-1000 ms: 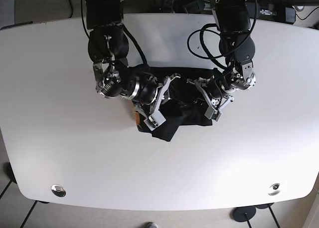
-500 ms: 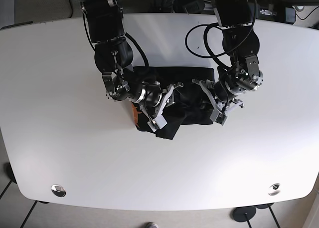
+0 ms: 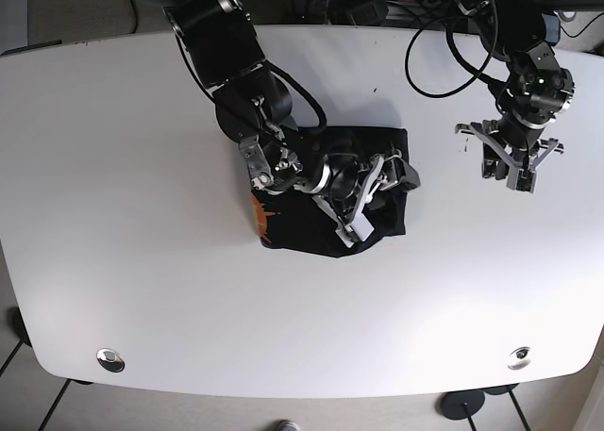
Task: Fold the T-shirt properly
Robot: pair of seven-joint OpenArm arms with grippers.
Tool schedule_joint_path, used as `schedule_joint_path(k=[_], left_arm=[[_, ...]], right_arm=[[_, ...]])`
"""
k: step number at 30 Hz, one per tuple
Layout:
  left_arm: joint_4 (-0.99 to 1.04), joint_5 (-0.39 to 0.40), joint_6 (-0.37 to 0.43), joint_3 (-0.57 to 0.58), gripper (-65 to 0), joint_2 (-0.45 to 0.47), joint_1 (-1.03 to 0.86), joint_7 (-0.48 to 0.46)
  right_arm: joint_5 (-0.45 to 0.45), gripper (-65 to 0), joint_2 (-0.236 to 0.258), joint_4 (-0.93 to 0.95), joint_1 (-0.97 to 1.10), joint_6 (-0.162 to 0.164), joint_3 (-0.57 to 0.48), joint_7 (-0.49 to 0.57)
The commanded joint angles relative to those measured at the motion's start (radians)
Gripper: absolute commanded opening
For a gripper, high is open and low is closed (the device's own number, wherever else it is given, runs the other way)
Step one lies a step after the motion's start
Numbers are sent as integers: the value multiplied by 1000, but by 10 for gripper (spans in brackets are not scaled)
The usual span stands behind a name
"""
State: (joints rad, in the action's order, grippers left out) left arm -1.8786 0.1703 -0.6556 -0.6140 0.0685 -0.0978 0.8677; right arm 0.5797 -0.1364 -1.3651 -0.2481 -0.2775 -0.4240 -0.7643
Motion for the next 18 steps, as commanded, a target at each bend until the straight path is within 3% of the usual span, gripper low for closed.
schedule_joint_path(k=[1,3,5,7,9,15,16,18], left_arm=[[-20,16,1,-5,-551,26,14,-26],[-20,15,1,-5,-551,30,13,-26],[-19,15,1,-4,-551,29,13,-26],[-19,15,1,-1,-551,26,13,-26],[-14,15,1,29,-551,26,13,-26],[-17,16,1,136,-551,26,-4,-28],[-17,16,1,148,-551,26,-4,-29],[-17,16,1,158,-553,24,-4,-29]], right_arm=[[20,-190,-12,-83,-20,-9,1,19],[20,-190,2,-201,22,-9,3,16],[20,-190,57,-300,46,-9,21,16],[20,-190,82,-351,66,-9,46,16],[20,-190,131,-368,105,-9,92,16],[13,-197,177,-327,168,-12,153,19],[13,-225,177,-296,168,-15,152,21],[12,-342,165,-185,157,-16,150,22]])
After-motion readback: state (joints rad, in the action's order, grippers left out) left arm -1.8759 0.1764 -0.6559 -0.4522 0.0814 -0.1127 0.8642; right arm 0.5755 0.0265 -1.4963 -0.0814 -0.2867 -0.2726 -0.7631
